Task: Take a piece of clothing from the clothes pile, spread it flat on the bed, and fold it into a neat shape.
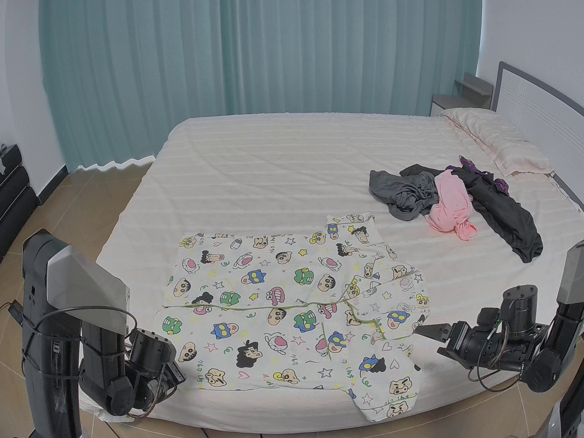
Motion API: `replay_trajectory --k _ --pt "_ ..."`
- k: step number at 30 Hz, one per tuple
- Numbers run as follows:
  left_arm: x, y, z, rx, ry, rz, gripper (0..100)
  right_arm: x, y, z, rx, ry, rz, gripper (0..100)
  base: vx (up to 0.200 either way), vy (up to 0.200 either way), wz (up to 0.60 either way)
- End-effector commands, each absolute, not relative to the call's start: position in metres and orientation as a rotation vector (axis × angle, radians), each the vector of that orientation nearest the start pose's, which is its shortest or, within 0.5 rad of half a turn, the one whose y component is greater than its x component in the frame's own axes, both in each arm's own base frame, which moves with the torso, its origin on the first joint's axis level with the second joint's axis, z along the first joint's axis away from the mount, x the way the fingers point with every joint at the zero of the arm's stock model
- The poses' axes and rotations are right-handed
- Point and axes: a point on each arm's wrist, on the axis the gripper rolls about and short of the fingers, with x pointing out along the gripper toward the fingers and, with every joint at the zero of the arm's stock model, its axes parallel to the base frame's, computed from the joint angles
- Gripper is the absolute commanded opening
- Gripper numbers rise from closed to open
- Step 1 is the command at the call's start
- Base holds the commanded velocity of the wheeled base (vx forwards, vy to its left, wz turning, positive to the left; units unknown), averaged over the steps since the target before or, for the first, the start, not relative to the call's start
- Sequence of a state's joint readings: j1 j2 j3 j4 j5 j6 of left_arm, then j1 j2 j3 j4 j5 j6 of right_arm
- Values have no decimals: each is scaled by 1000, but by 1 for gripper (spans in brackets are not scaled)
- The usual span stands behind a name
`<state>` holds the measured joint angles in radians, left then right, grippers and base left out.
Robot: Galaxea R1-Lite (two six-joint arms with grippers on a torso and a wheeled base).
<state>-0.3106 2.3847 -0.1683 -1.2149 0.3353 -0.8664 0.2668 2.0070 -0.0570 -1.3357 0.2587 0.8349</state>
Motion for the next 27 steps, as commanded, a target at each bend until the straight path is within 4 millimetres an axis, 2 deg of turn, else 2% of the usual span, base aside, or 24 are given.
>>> replay_trajectory --k 1,10,11,14,16,17,20,24,27 --pt "217 -61 -65 -479 867 430 0 206 62 20 782 807 208 100 0 0 0" --pt "223 -61 -43 -532 783 400 0 203 52 0 610 862 180 100 0 0 0" --pt "228 -61 -36 -558 749 382 0 206 48 -9 566 882 183 100 0 0 0" --pt "237 -62 -34 -584 717 375 0 210 49 -20 536 907 208 100 0 0 0" --pt "247 -58 -33 -628 672 390 0 221 53 -35 499 900 250 100 0 0 0" --pt "247 -58 -33 -631 669 391 0 221 53 -36 495 900 252 100 0 0 0" --pt "253 -50 -29 -685 631 398 0 233 60 -58 465 887 290 100 0 0 0" --pt "256 -41 -26 -730 596 409 0 238 68 -61 465 866 347 100 0 0 0" --pt "257 -37 -26 -738 586 419 0 250 74 -61 467 830 368 100 0 0 0"
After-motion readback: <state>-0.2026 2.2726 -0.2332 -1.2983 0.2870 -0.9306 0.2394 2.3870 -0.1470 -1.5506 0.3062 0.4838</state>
